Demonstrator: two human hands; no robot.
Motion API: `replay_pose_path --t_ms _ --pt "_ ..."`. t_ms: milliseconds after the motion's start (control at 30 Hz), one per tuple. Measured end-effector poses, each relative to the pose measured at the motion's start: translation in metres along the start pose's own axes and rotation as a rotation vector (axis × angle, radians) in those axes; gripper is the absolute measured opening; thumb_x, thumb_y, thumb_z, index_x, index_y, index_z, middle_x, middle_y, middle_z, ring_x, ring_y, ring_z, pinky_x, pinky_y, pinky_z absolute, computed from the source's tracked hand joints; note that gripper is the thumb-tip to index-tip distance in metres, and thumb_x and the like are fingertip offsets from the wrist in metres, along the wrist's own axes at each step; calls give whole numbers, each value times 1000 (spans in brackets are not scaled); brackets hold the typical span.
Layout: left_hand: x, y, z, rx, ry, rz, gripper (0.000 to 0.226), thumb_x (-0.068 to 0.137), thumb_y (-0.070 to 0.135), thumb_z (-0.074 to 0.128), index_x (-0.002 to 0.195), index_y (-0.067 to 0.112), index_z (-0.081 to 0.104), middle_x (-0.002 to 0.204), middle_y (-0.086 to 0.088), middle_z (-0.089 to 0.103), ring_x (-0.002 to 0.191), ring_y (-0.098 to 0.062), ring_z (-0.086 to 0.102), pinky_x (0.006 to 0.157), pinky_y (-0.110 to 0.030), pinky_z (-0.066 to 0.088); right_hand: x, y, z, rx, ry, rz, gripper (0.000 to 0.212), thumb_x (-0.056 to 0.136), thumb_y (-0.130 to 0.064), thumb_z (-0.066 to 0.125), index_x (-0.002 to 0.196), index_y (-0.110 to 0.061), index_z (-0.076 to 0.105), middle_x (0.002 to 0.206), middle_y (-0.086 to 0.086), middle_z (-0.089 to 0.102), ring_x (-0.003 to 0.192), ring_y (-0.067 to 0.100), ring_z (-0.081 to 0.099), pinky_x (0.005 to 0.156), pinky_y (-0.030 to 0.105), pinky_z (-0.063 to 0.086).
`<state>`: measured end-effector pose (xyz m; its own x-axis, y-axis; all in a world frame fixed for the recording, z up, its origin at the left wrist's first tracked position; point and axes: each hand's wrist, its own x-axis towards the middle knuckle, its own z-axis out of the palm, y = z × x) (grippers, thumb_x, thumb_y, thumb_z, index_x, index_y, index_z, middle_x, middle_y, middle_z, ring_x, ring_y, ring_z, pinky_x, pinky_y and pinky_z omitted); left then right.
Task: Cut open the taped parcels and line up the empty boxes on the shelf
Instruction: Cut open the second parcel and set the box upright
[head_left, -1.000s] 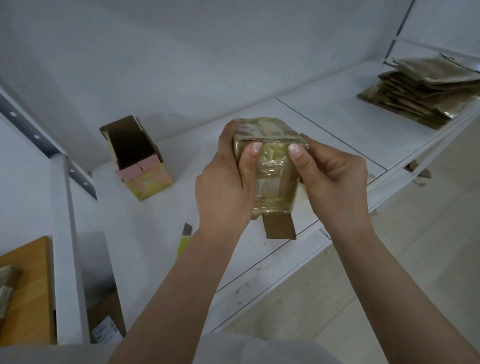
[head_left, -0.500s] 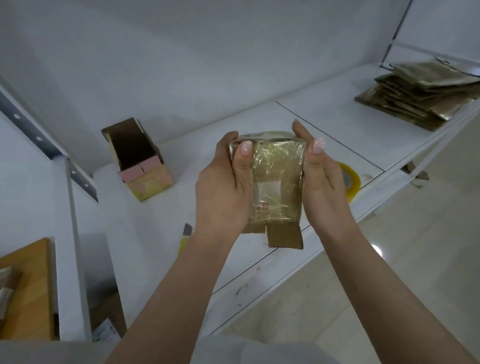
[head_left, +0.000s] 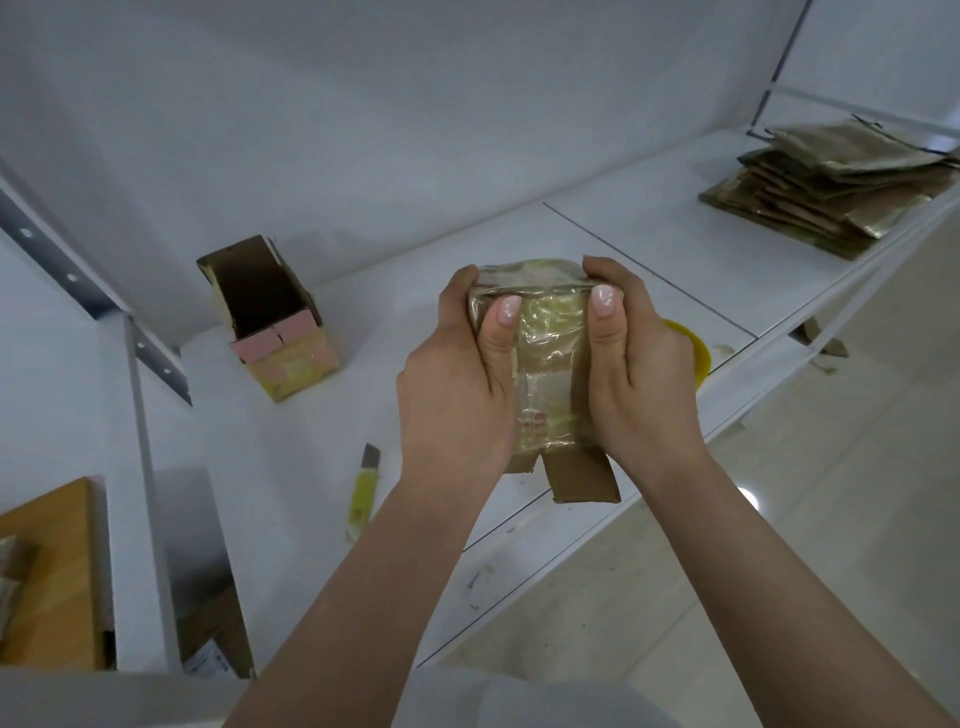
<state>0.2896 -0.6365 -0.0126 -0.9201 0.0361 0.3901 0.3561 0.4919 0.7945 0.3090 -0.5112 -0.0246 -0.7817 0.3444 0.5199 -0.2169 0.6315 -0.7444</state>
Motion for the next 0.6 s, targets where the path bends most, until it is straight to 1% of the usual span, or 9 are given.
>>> replay_pose_path --t_ms 67,167,200,267,333,400,467,533,600 --pt "-3 -1 1 -29 4 -4 63 94 55 23 141 19 45 76 3 64 75 -21 65 71 -43 53 -1 -1 0 -2 21 -4 63 96 -54 20 134 -16 54 66 -16 52 68 20 61 62 42 50" --pt "-8 -4 -1 -85 25 4 66 95 60 18 143 23 44 76 10 65 76 -6 64 71 -38 54 -4 -4 -4 12 57 -3 63 96 -53 19 135 -19 56 67 -16 54 69 14 61 64 37 50" --pt "-9 -4 -1 -98 25 14 67 93 61 17 144 25 42 76 10 65 76 -4 64 70 -36 55 -4 -4 -4 14 70 -4 63 96 -53 19 136 -19 56 67 -16 55 70 13 61 65 35 49" --pt "-9 -4 -1 -112 19 39 64 93 60 19 144 29 40 76 9 65 71 -6 64 66 -37 55 -6 -6 -3 -2 104 -25 60 98 -49 21 134 -17 56 64 -18 52 64 8 56 61 30 45" --pt "-9 -5 0 -119 47 62 53 96 55 23 134 28 48 75 8 64 66 -9 62 60 -39 53 -8 -7 0 -17 130 -57 53 100 -43 24 127 -14 60 61 -19 47 58 8 51 54 30 41" --pt "-9 -6 0 -123 78 65 45 99 49 28 124 23 53 74 8 63 64 -11 60 58 -39 52 -9 -6 2 -11 145 -71 50 101 -39 26 121 -11 62 60 -20 45 54 7 48 51 32 41" --pt "-11 -9 -1 -142 85 45 39 101 46 31 122 22 55 75 6 63 64 -12 61 57 -40 52 -11 -6 3 14 146 -71 49 101 -39 26 120 -11 62 62 -18 48 55 10 50 50 35 44" --pt "-12 -10 -3 -163 83 43 40 100 48 30 121 24 54 76 6 63 63 -12 61 56 -41 52 -13 -4 1 46 137 -75 50 101 -40 26 122 -13 62 66 -15 52 57 10 53 52 37 47" --pt "-12 -9 -5 -166 78 64 45 98 52 27 122 26 54 77 5 63 64 -11 62 55 -39 52 -13 -4 1 62 129 -75 52 100 -42 25 126 -14 60 67 -16 52 59 5 53 54 33 47"
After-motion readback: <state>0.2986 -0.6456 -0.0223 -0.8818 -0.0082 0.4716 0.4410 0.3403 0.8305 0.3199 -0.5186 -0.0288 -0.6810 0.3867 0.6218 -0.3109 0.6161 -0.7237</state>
